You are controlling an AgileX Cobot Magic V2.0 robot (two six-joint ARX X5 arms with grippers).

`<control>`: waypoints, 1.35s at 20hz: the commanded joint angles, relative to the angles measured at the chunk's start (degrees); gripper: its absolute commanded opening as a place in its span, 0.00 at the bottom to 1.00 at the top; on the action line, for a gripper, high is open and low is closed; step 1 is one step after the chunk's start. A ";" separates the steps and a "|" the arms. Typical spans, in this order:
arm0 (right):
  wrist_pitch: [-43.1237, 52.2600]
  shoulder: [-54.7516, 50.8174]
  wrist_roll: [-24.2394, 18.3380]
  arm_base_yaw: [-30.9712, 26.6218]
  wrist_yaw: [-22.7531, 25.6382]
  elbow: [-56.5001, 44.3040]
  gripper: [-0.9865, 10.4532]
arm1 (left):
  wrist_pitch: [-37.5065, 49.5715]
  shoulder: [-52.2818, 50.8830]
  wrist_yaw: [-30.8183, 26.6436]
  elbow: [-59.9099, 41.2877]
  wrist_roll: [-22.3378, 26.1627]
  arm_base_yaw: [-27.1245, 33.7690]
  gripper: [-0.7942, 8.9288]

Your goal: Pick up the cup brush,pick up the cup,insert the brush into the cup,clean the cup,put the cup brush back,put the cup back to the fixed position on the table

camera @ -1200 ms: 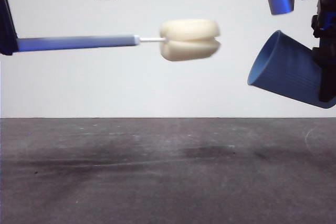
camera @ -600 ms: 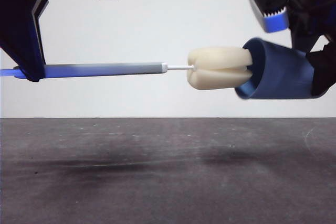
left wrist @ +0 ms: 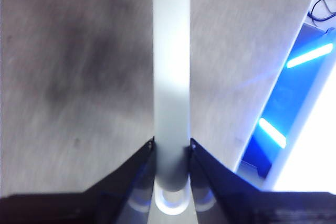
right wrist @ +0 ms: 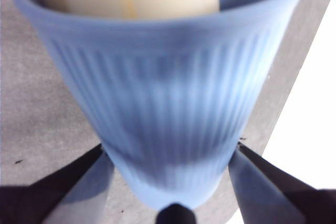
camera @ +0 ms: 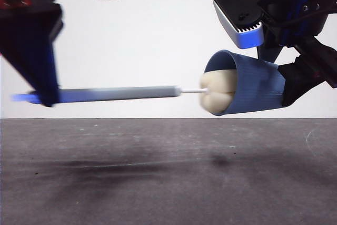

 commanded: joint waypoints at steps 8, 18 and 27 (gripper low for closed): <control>0.57 2.71 0.09 5.31 -0.17 0.26 0.08 | 10.43 4.00 4.00 0.74 -7.82 -3.32 0.07; 0.35 2.69 2.89 5.09 2.75 0.26 0.08 | -8.76 -3.04 -2.47 0.74 -10.19 1.49 0.07; 0.48 2.69 2.93 5.11 2.54 0.26 0.08 | -10.01 -7.85 0.50 0.74 -10.29 1.90 0.07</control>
